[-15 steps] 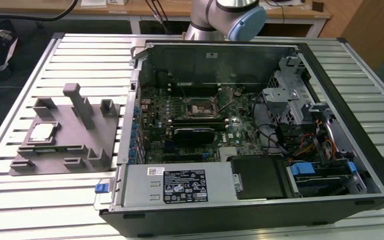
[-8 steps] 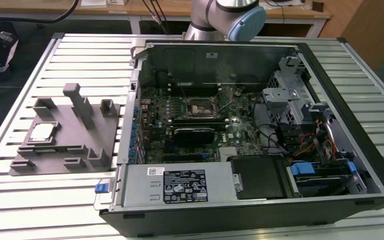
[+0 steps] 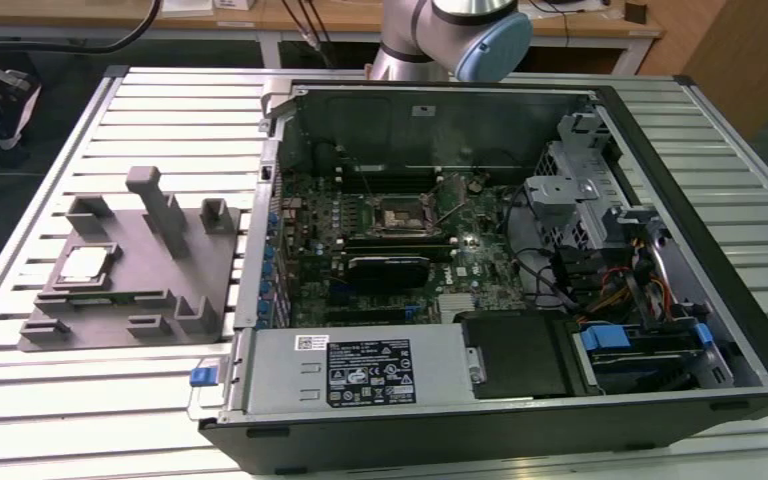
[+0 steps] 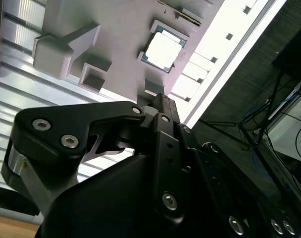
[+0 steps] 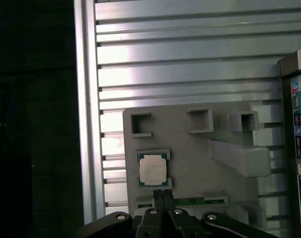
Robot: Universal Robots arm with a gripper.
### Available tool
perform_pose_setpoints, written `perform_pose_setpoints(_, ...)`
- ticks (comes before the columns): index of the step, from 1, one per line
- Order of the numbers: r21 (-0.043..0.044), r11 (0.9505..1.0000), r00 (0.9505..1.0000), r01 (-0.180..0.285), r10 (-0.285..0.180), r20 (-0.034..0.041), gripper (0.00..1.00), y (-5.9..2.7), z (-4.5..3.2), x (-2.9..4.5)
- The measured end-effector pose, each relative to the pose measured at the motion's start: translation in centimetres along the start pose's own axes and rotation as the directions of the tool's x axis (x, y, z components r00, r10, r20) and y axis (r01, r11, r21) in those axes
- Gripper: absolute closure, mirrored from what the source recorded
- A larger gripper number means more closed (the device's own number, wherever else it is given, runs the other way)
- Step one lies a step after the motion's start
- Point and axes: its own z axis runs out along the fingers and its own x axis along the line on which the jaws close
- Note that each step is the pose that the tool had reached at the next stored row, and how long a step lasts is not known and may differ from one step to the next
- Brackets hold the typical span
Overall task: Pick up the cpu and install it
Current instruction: 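Pick up the cpu and move it towards the insertion slot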
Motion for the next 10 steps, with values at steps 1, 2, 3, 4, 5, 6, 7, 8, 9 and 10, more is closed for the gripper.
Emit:
perform_pose_setpoints(1, 0.0, 1.0, 1.0, 0.0, 0.0, 0.0007, 0.89, -0.02, 0.06, 0.01)
perform_pose_setpoints(2, -0.0001, 1.0, 1.0, 0.0, 0.0, 0.0012, 0.89, -0.02, 0.11, 0.02)
perform_pose_setpoints(3, -0.0001, 1.0, 1.0, 0.0, 0.0, 0.0014, 0.89, -0.03, 0.18, 0.03)
perform_pose_setpoints(4, -0.0001, 1.0, 1.0, 0.0, 0.0, 0.0014, 0.89, -0.04, 0.26, 0.03)
perform_pose_setpoints(5, -0.0001, 1.0, 1.0, 0.0, 0.0, 0.0015, 0.89, -0.05, 0.35, 0.04)
perform_pose_setpoints(6, -0.0001, 1.0, 1.0, 0.0, 0.0, 0.0014, 0.89, -0.08, 0.43, 0.04)
perform_pose_setpoints(7, -0.0001, 1.0, 1.0, 0.0, 0.0, 0.0013, 0.89, -0.1, 0.5, 0.04)
perform_pose_setpoints(8, -0.0001, 1.0, 1.0, 0.0, 0.0, 0.0014, 0.89, -0.12, 0.58, 0.04)
perform_pose_setpoints(9, -0.0001, 1.0, 1.0, 0.0, 0.0, 0.0014, 0.89, -0.14, 0.65, 0.04)
perform_pose_setpoints(10, 0.0, 1.0, 1.0, 0.0, 0.0, 0.0013, 0.89, -0.14, 0.71, 0.04)
